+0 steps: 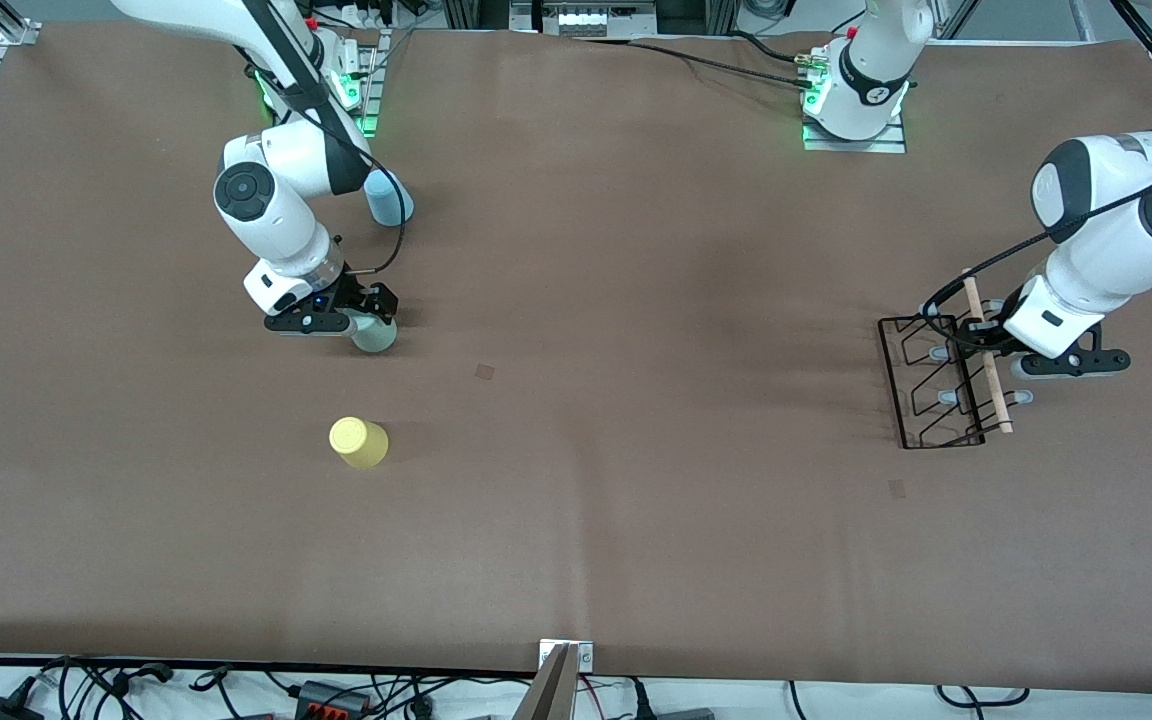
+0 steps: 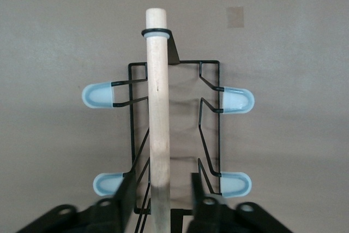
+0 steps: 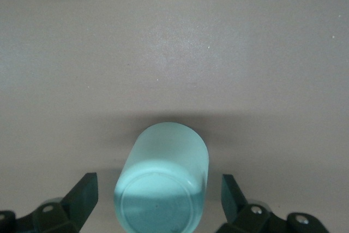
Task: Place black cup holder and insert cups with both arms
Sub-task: 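Lift the rack by its wooden handle with the left gripper toward the table middle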
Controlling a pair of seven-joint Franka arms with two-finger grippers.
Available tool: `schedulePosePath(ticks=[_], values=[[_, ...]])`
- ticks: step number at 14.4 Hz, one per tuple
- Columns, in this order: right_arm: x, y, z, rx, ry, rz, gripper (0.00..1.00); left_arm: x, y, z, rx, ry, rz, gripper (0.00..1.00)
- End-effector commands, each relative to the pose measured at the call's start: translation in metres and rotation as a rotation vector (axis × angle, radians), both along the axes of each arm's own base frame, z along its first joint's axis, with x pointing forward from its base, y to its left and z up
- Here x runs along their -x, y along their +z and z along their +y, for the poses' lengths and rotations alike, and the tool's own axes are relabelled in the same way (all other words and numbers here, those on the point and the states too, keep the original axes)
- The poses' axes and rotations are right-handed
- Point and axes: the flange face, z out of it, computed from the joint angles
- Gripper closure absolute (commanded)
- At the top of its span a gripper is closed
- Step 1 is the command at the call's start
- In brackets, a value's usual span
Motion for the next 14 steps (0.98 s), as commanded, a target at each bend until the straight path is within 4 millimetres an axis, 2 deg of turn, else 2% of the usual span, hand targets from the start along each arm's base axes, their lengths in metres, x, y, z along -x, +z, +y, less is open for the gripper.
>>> schedulePosePath(ticks=[1, 2, 3, 5, 6, 7, 9, 12, 14], values=[[0.002, -0.001, 0.004, -0.005, -0.006, -0.007, 0.00, 0.005, -0.002, 0.000, -0.014, -0.030, 0.005, 0.80], [0.002, -0.001, 0.004, -0.005, -0.006, -0.007, 0.00, 0.005, -0.002, 0.000, -0.014, -0.029, 0.007, 0.88], [0.002, -0.001, 0.004, -0.006, -0.006, -0.008, 0.09, 0.004, -0.001, 0.000, -0.015, -0.029, 0.007, 0.94], [0.002, -0.001, 0.004, -0.005, -0.005, -0.006, 0.40, 0.001, 0.008, 0.000, -0.017, -0.029, -0.010, 0.99], [0.002, -0.001, 0.004, -0.004, -0.005, -0.004, 0.64, -0.002, 0.015, 0.001, -0.019, -0.028, -0.022, 0.99], [0.001, 0.001, 0.004, -0.005, -0.005, -0.007, 0.81, -0.005, 0.023, 0.000, -0.020, -0.029, -0.013, 0.99], [-0.002, 0.011, 0.004, -0.004, 0.010, -0.011, 0.99, -0.019, 0.058, -0.006, -0.024, -0.034, 0.031, 0.99], [-0.011, 0.036, 0.004, 0.020, 0.023, 0.037, 1.00, -0.033, 0.107, -0.038, -0.024, -0.074, 0.078, 0.99], [-0.018, 0.049, 0.007, 0.028, 0.025, 0.057, 1.00, -0.034, 0.125, -0.066, -0.010, -0.108, 0.105, 0.99]])
